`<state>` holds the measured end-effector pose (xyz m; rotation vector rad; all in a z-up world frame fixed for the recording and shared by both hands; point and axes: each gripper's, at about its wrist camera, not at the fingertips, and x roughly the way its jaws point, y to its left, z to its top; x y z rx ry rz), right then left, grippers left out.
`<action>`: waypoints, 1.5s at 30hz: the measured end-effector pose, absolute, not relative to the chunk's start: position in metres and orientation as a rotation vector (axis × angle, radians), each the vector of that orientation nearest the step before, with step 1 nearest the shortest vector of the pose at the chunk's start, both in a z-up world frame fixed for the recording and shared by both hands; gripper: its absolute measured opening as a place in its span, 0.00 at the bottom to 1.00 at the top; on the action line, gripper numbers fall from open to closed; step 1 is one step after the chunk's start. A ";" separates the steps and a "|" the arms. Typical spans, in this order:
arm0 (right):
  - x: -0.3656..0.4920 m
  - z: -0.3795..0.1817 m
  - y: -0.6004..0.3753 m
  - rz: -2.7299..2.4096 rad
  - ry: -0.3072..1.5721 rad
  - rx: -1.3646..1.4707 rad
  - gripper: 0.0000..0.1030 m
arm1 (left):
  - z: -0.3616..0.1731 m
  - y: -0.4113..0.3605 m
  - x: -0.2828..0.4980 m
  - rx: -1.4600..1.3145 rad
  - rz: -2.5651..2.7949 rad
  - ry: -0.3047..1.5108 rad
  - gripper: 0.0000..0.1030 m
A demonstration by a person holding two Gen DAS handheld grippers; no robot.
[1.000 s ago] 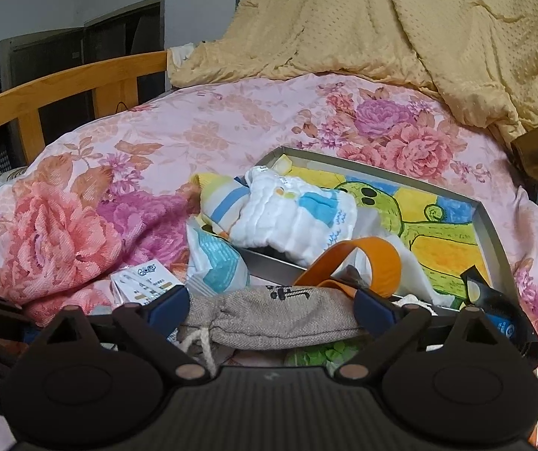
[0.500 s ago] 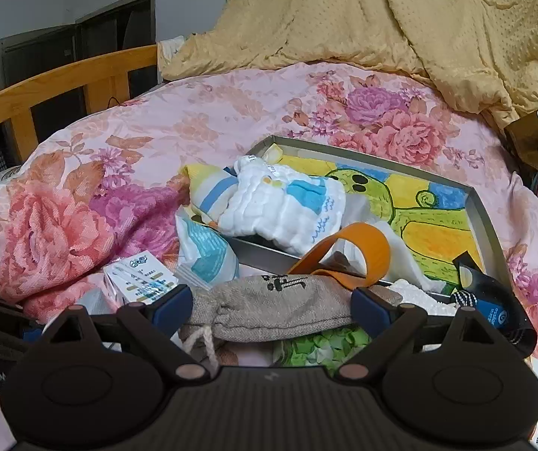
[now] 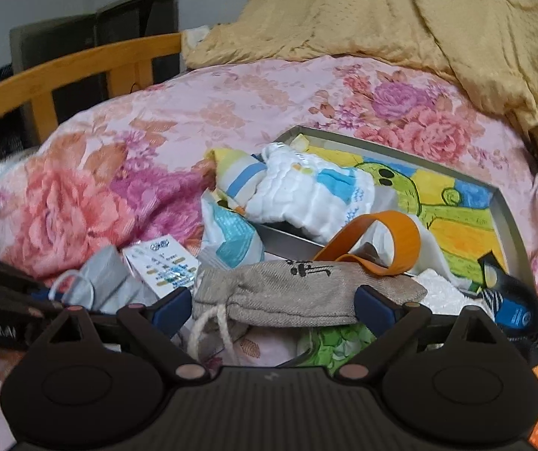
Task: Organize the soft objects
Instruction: 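Carry the mask and pouch up over the cartoon tray with both tools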
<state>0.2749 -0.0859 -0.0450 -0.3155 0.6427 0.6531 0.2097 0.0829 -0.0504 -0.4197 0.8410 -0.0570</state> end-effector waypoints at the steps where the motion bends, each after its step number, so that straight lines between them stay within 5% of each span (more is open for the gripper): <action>1: 0.274 -0.046 -0.084 0.652 0.635 -0.327 0.89 | -0.050 0.084 0.209 -0.424 -0.057 0.834 0.16; 7: 0.267 -0.049 -0.075 0.657 0.604 -0.399 0.79 | -0.044 0.086 0.206 -0.446 -0.057 0.791 0.16; 14: 0.258 -0.054 -0.065 0.681 0.593 -0.462 0.50 | -0.042 0.087 0.204 -0.454 -0.059 0.766 0.16; 20: 0.255 -0.059 -0.060 0.703 0.588 -0.480 0.34 | -0.037 0.090 0.202 -0.465 -0.060 0.721 0.16; 45: 0.208 -0.006 -0.070 0.678 0.325 -0.474 0.27 | 0.000 0.105 0.184 -0.507 -0.026 0.410 0.16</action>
